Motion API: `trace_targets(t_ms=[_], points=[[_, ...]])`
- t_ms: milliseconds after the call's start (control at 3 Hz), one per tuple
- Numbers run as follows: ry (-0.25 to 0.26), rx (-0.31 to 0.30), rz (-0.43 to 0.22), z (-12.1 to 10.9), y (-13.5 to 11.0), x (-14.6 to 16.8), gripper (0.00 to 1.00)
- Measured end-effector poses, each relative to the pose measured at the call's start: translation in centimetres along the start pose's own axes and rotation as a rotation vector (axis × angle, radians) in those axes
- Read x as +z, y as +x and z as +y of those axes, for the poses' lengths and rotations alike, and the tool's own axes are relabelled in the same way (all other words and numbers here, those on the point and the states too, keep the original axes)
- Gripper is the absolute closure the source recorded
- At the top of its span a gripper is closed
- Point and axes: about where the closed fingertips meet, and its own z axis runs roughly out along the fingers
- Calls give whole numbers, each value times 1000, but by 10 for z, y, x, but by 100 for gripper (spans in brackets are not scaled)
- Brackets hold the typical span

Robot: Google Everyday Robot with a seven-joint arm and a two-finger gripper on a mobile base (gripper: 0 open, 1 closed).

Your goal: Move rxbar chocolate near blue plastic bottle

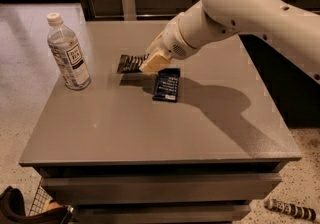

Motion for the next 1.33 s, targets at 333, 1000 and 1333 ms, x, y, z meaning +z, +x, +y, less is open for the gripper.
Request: trace_targets(t_ms=[333, 1000, 1333], points=[[-57, -43, -28, 13, -14, 23, 100], [-111, -67, -69, 19, -23, 44, 88], [-114, -68, -69, 20, -24, 45, 66]])
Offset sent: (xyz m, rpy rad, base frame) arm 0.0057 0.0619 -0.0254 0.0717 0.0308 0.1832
